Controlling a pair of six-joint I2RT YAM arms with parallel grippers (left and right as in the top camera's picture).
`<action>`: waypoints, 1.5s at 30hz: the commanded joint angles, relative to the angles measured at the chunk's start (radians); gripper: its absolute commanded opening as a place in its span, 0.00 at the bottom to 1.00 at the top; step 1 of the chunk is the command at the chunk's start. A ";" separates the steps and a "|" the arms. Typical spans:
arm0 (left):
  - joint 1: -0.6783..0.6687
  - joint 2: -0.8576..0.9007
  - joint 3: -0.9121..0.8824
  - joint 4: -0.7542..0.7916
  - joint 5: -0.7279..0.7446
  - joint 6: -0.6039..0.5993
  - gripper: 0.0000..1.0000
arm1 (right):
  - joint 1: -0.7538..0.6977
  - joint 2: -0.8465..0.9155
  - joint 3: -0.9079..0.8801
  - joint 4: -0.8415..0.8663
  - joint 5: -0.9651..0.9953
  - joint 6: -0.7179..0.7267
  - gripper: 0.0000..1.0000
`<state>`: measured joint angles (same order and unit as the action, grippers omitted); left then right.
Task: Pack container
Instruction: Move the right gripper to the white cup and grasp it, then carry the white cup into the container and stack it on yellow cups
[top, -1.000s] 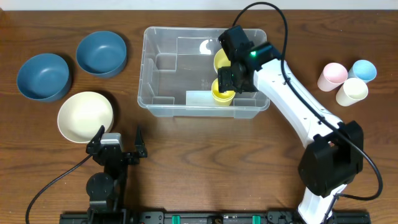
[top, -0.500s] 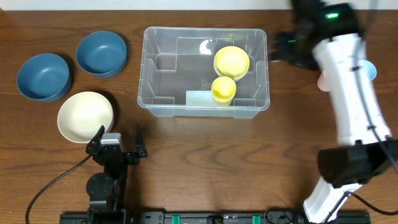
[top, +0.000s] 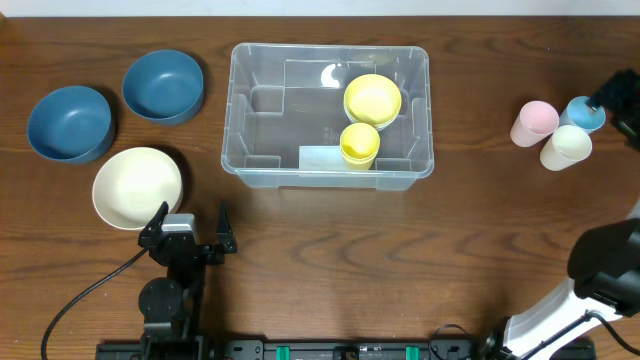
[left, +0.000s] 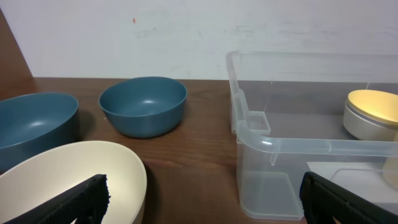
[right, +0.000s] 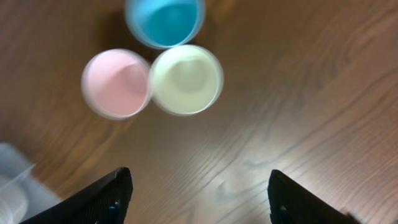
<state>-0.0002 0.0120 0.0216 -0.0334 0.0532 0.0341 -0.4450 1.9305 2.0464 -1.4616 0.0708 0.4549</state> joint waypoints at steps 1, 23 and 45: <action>0.006 -0.001 -0.017 -0.034 0.003 0.013 0.98 | -0.031 -0.006 -0.108 0.042 -0.007 -0.014 0.70; 0.006 -0.001 -0.017 -0.034 0.003 0.013 0.98 | -0.073 -0.006 -0.631 0.574 -0.011 -0.016 0.61; 0.006 -0.001 -0.017 -0.034 0.003 0.013 0.98 | -0.016 -0.011 -0.648 0.406 -0.108 -0.083 0.01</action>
<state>-0.0002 0.0120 0.0216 -0.0334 0.0532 0.0341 -0.4999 1.9060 1.4166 -1.0073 -0.0002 0.4164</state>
